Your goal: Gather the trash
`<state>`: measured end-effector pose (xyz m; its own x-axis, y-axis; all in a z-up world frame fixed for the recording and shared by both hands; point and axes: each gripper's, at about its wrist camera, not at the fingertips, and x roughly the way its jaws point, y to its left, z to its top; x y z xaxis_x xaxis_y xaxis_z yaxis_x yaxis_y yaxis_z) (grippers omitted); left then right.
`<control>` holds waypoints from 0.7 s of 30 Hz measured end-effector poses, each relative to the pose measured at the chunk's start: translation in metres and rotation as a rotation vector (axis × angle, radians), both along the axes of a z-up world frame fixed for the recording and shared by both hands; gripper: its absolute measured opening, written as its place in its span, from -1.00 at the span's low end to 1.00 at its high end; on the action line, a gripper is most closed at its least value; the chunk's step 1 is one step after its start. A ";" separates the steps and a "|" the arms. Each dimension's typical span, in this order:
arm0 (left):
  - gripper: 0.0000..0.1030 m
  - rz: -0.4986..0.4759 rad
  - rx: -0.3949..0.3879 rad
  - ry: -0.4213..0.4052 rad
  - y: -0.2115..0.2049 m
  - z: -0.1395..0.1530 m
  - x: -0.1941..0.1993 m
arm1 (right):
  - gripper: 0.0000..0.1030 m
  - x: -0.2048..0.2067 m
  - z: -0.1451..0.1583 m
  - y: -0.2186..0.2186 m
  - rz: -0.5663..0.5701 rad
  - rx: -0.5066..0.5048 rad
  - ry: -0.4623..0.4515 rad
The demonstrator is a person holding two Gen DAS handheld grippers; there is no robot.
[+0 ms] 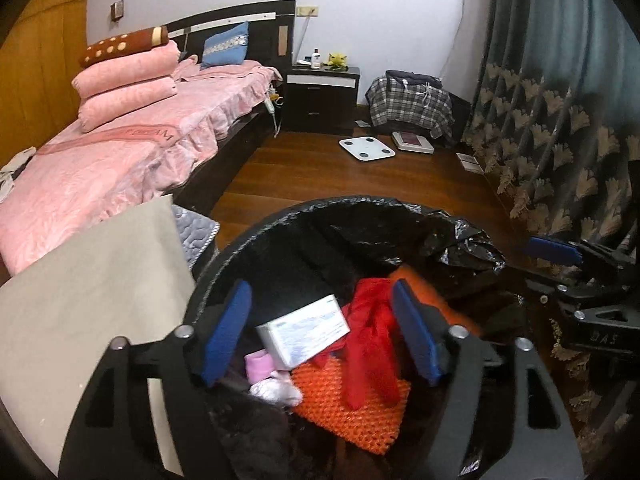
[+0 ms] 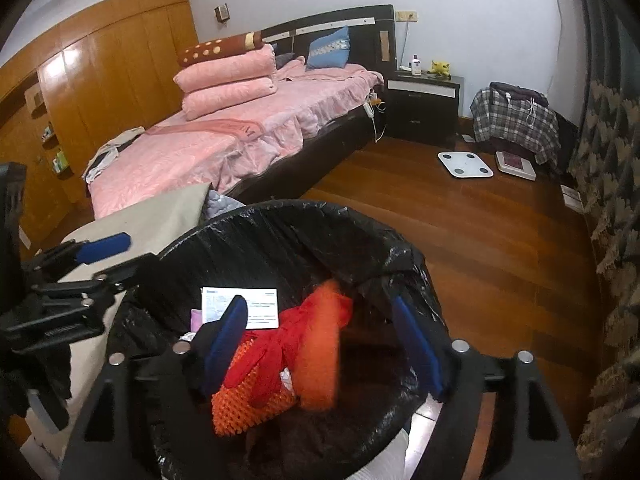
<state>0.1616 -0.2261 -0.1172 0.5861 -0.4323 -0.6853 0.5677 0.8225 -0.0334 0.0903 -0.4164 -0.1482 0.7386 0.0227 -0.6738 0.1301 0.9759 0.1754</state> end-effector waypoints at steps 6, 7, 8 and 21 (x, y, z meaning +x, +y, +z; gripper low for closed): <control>0.69 0.038 -0.006 0.011 0.020 0.012 -0.011 | 0.76 -0.015 0.012 0.006 -0.007 0.002 -0.026; 0.71 0.045 -0.011 0.013 0.025 0.015 -0.012 | 0.80 -0.016 0.015 0.007 -0.008 0.004 -0.032; 0.72 0.048 -0.017 0.013 0.029 0.019 -0.016 | 0.82 -0.019 0.019 0.009 -0.007 0.008 -0.041; 0.77 0.148 -0.046 -0.055 0.092 0.074 -0.074 | 0.88 -0.059 0.095 0.060 0.066 0.013 -0.176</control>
<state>0.0877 -0.1339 -0.0434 0.6814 -0.3691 -0.6320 0.4427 0.8955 -0.0457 0.0316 -0.3569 -0.0537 0.8418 0.0827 -0.5335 0.0324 0.9787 0.2029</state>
